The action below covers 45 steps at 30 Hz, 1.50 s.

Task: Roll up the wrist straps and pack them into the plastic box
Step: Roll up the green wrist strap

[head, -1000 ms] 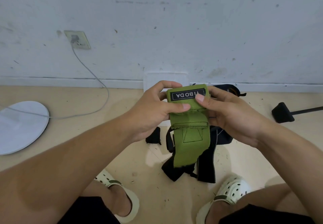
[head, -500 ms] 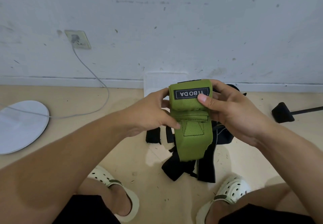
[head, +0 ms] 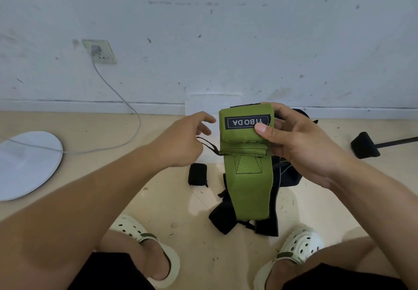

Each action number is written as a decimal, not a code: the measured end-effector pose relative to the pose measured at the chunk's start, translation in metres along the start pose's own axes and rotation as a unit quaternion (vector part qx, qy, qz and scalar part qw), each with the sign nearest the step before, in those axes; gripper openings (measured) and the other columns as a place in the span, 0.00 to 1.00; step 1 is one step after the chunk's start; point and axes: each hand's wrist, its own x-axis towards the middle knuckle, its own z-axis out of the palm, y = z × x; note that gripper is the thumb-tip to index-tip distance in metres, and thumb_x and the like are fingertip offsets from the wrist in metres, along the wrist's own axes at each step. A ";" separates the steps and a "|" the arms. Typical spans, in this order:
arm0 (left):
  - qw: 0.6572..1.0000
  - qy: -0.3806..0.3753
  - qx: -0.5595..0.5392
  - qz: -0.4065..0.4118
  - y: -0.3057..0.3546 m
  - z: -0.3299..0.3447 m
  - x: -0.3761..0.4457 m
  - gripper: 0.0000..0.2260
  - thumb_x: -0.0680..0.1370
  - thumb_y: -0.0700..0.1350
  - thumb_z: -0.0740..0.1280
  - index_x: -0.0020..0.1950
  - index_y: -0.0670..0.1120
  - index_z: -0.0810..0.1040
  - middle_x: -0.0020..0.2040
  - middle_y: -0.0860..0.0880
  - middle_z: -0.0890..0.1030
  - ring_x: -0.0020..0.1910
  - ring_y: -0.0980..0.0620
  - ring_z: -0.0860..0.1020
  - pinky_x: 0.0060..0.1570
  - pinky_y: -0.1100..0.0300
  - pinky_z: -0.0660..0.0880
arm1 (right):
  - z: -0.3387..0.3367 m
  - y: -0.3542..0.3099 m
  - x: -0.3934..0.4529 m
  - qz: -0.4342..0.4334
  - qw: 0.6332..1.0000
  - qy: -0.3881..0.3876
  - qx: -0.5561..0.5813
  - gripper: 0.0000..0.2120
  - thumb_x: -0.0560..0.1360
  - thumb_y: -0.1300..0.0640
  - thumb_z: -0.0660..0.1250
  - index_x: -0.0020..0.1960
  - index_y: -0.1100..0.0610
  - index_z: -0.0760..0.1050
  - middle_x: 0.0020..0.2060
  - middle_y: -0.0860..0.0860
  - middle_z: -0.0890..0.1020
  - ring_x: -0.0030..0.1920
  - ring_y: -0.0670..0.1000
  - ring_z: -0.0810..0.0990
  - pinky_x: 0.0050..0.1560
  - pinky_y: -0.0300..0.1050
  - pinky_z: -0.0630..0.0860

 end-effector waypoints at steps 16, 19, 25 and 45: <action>0.939 -0.073 -0.335 0.013 0.028 0.001 -0.010 0.29 0.68 0.59 0.75 0.67 0.51 0.80 0.60 0.48 0.86 0.55 0.51 0.86 0.56 0.52 0.83 | 0.002 0.000 0.000 -0.015 1.000 -0.010 0.000 0.23 0.73 0.56 0.72 0.68 0.54 0.76 0.60 0.56 0.85 0.60 0.61 0.85 0.64 0.66 0.78; 0.943 -0.074 -0.324 0.016 0.024 0.000 -0.009 0.30 0.67 0.59 0.79 0.67 0.51 0.81 0.59 0.49 0.86 0.57 0.50 0.86 0.58 0.49 0.82 | 0.002 0.001 0.000 -0.009 1.000 -0.021 0.002 0.22 0.74 0.54 0.71 0.67 0.54 0.77 0.59 0.56 0.86 0.59 0.60 0.85 0.62 0.61 0.81; 0.944 -0.045 -0.327 0.018 0.022 0.003 -0.007 0.26 0.69 0.56 0.80 0.64 0.48 0.83 0.57 0.46 0.87 0.54 0.47 0.87 0.54 0.50 0.83 | 0.003 0.002 0.000 -0.001 1.000 -0.010 0.010 0.23 0.73 0.52 0.73 0.67 0.54 0.78 0.57 0.57 0.86 0.56 0.57 0.87 0.54 0.52 0.85; 0.938 -0.025 -0.340 -0.063 0.022 0.043 -0.012 0.28 0.73 0.72 0.65 0.67 0.59 0.74 0.58 0.57 0.85 0.56 0.56 0.85 0.62 0.49 0.80 | 0.042 0.029 -0.010 0.059 0.998 0.013 -0.032 0.36 0.84 0.45 0.61 0.83 0.38 0.43 0.64 0.36 0.80 0.65 0.39 0.80 0.71 0.51 0.75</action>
